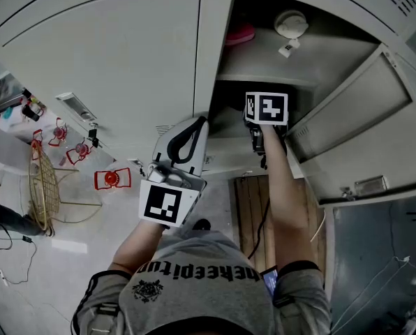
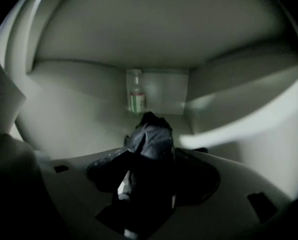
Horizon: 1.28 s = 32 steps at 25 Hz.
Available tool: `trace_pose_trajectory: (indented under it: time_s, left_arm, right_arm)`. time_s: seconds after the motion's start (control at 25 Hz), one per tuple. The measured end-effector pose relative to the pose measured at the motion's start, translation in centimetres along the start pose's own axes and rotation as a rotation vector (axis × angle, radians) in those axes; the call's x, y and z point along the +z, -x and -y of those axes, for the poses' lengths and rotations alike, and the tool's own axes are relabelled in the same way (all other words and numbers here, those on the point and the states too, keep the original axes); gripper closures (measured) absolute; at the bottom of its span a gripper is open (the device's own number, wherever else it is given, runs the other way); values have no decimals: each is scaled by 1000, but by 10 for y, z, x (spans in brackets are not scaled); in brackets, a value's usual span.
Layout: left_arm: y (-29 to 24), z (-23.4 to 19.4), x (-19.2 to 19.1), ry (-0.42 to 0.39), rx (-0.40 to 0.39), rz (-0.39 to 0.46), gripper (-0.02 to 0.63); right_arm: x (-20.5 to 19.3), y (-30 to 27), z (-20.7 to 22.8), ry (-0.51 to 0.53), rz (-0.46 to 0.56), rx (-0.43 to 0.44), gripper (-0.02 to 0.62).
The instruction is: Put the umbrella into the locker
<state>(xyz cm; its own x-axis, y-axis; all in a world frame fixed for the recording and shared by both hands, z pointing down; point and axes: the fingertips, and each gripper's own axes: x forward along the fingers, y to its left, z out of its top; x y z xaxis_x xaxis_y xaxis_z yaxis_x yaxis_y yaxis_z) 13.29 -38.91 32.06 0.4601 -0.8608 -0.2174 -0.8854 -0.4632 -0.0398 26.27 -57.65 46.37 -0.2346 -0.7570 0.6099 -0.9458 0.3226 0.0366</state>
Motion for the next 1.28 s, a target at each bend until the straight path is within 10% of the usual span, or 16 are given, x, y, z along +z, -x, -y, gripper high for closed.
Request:
trace_pose_trajectory:
  time_s: [0.6, 0.96, 1.28]
  left_arm:
    - [9, 9, 7, -2, -11, 22, 603]
    - [18, 16, 11, 7, -40, 31, 603]
    - [26, 20, 21, 12, -94, 43, 603]
  right_arm:
    - [6, 36, -13, 9, 141, 23, 342]
    - [13, 81, -16, -68, 291, -7, 579]
    - [4, 118, -26, -82, 357, -41, 594]
